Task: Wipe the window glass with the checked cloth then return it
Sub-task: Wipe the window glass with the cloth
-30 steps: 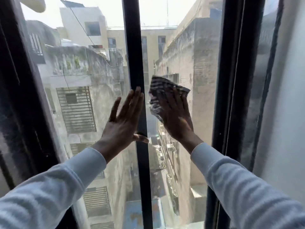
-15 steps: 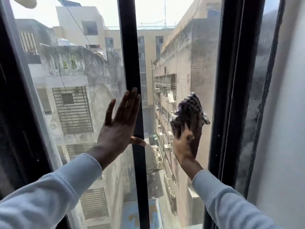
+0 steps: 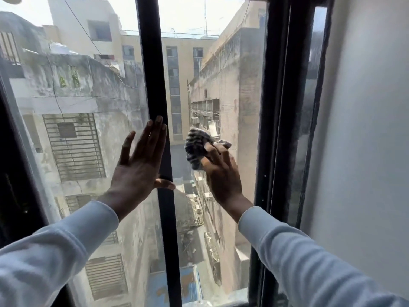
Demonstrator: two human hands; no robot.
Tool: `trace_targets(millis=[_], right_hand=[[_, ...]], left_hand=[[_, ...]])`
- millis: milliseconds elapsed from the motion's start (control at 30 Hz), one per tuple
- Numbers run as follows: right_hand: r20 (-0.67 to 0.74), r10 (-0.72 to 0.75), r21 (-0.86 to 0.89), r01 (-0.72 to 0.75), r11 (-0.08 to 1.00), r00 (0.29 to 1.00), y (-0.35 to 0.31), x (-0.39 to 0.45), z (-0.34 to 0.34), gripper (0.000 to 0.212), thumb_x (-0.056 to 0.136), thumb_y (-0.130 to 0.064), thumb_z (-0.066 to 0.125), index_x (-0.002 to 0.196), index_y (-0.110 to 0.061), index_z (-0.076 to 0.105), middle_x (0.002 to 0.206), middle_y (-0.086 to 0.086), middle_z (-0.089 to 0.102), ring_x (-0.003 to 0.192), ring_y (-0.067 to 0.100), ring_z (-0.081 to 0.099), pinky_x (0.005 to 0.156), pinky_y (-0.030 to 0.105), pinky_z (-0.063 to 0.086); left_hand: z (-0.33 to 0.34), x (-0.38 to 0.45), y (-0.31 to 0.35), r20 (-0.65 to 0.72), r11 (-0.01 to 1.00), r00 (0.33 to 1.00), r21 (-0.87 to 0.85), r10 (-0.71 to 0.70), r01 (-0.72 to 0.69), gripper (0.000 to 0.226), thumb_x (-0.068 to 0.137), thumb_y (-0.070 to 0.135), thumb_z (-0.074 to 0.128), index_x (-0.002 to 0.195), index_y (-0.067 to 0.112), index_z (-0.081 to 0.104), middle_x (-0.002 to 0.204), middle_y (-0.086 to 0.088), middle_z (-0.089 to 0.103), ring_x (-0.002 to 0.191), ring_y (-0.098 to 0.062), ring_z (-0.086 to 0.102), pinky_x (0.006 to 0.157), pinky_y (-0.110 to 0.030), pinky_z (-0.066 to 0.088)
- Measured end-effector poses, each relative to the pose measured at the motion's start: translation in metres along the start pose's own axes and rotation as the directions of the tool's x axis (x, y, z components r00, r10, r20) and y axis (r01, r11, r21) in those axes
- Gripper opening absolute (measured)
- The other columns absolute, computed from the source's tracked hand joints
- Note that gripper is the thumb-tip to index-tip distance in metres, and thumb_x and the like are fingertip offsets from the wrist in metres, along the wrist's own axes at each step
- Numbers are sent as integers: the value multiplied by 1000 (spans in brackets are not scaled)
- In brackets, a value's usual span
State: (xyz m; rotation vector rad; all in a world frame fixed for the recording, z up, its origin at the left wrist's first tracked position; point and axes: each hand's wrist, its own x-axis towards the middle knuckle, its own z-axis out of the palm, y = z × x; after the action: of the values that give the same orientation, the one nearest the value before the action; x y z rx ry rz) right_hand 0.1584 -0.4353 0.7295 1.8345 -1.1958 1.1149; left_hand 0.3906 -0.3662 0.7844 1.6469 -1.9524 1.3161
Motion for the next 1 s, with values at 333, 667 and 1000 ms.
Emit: trace_targets(millis=[333, 667, 1000], right_hand=[[-105, 89, 84, -81, 993, 990, 10, 49, -2, 57, 100, -20, 72, 155, -19, 58, 171, 12, 43, 157, 42, 34, 127, 61, 36], [365, 230, 459, -389, 799, 902, -37, -38, -53, 34, 107, -9, 60, 140, -15, 67, 136, 17, 68, 118, 40, 69, 87, 55, 66], [833, -46, 282, -495, -822, 551, -108, -149, -257, 77, 101, -59, 56, 146, 3, 48, 132, 31, 60, 120, 46, 69, 96, 55, 64]], left_hand=[[-8, -4, 3, 4, 1000, 1000, -20, -18, 19, 155, 66, 96, 52, 171, 2, -13, 182, -14, -22, 172, -30, -5, 136, -56, 7], [-48, -18, -15, 147, 860, 989, -507, 15, 62, 103, 99, 44, 69, 176, 29, 2, 183, 9, -20, 171, -21, 8, 130, -49, 28], [-112, -156, 93, 675, -235, 596, -554, 436, 799, 69, 88, 83, 60, 123, 26, 79, 111, 4, 84, 108, -19, 75, 91, -40, 59]])
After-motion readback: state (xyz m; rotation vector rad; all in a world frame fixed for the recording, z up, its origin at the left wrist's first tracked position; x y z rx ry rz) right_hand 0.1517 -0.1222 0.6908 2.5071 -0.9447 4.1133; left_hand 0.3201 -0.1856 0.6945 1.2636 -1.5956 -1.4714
